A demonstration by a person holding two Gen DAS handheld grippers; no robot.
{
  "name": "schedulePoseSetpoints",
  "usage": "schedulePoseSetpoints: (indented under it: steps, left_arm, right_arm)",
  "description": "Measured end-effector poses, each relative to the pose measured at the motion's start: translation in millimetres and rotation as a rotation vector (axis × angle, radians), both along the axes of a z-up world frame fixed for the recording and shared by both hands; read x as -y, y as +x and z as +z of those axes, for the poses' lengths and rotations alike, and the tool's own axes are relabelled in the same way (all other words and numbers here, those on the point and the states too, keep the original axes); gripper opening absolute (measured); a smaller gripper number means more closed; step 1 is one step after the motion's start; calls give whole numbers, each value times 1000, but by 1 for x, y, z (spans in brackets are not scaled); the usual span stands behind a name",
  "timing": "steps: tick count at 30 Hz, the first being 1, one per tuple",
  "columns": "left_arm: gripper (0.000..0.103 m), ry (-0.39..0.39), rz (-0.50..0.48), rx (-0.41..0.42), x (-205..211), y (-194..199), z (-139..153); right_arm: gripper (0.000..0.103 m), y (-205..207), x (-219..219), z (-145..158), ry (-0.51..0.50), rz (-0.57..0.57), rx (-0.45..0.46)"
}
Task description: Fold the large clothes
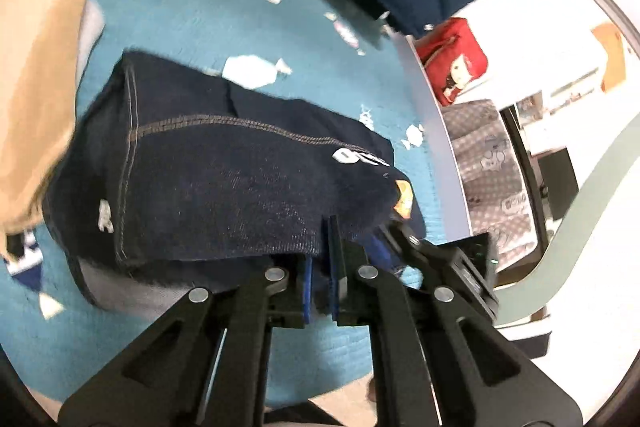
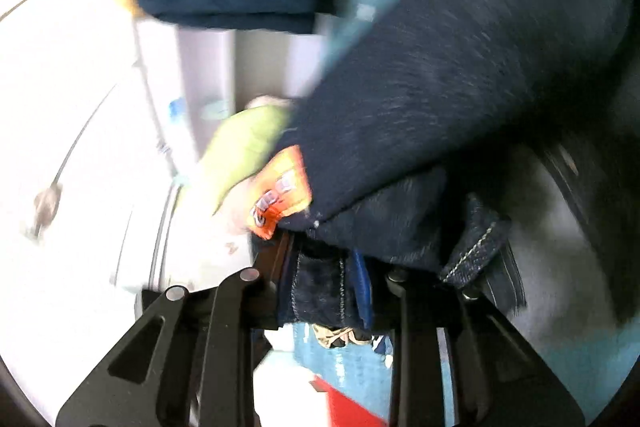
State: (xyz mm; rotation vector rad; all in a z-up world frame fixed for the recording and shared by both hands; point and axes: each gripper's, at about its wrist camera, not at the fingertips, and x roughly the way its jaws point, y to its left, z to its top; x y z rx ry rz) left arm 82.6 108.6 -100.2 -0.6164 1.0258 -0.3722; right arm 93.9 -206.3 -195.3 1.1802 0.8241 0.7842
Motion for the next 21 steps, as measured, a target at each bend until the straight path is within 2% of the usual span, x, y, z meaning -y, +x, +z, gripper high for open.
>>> schedulePoseSetpoints:
  steps: [2, 3, 5, 6, 7, 9, 10, 11, 14, 17, 19, 21]
  left_arm:
    - [5, 60, -45, -4, 3, -5, -15]
    - [5, 82, -66, -39, 3, -10, -37]
    - [5, 92, -106, -140, 4, -16, -78]
    - [5, 95, -112, -210, 5, -23, -107]
    - [5, 86, -105, -242, 6, -27, -123]
    - [5, 31, -82, -296, 2, -31, -145]
    - [5, -21, -58, -310, -3, -30, -150]
    - [6, -36, -51, -307, -6, -30, -151]
    - [6, -36, -47, -295, -9, -32, -146]
    - [6, -83, -29, -287, -16, -30, -130]
    - [6, -96, -19, -273, -19, -26, -112]
    - [6, -98, -16, -243, -17, -22, -91]
  right_arm:
    - [24, -13, 5, -21, -69, 33, -32]
    - [24, -16, 8, -33, -91, 43, -65]
    - [24, -29, 14, -72, -160, 70, -199]
    - [24, -36, 17, -95, -165, 95, -310]
    - [23, -43, 22, -112, -129, 102, -395]
    - [22, -48, 27, -113, -107, 116, -439]
    - [24, -49, 27, -106, -143, 127, -430]
    - [26, -48, 28, -93, -197, 133, -411]
    - [26, -51, 35, -61, -299, 133, -355]
    - [26, -56, 39, -39, -492, 109, -310]
    - [25, -53, 13, -37, -615, 162, -260]
    - [24, -44, -27, -37, -680, 225, -208]
